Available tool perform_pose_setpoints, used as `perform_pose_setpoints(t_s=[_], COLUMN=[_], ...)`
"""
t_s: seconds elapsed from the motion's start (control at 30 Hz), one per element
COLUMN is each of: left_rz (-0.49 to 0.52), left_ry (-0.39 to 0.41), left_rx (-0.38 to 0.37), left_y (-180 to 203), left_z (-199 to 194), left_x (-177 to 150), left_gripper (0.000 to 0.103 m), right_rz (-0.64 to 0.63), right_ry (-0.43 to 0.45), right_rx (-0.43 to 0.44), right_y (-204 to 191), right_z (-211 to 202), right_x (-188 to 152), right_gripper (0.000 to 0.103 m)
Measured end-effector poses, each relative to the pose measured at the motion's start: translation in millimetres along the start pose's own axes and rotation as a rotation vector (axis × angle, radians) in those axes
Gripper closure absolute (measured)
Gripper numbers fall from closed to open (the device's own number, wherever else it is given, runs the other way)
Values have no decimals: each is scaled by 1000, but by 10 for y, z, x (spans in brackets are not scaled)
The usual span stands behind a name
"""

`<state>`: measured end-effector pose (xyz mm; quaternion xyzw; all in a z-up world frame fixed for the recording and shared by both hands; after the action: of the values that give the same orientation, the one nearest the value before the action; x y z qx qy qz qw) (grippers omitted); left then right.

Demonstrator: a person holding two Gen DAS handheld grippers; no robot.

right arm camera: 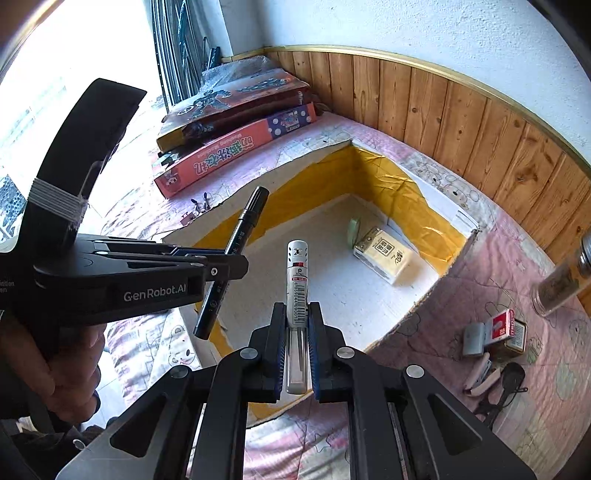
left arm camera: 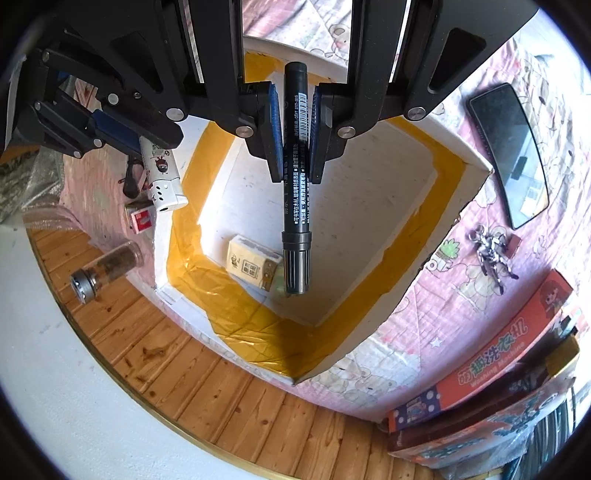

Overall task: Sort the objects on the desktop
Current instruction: 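Carry the marker and white tube over the cardboard box with both grippers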

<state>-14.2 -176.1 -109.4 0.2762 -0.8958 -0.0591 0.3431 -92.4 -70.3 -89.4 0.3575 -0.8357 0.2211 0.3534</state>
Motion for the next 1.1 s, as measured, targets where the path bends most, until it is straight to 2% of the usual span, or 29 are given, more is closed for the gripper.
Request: perform_pose_setpoints(t_s=[0.5,0.73,1.1], left_rz=[12,-15,-58], left_ry=[-28,-59,-104], left_rx=[18,23,26], left_y=[-25,-87,-186], left_z=[276,403,560], left_x=[181,196,186], left_gripper=[90,90,90], right_rz=[56,66,160], right_ry=[-58,-78,-135], right_rx=[34,41,49], right_y=[107,109,236], right_z=[417,615,1020], right_x=[103,193,356], right_gripper=[91,91,91])
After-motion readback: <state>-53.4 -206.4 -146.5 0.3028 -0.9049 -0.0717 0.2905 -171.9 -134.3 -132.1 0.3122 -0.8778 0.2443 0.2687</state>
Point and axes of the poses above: each gripper's, at about its wrist camera, not at the fingertips, and z roughly the way its jaws point, y to its right, x to its top, the point moved 5 cm from there along z, roughly the way its jaws point, and after that the axes turned 15 degrees about y, right-handed, at the moved point
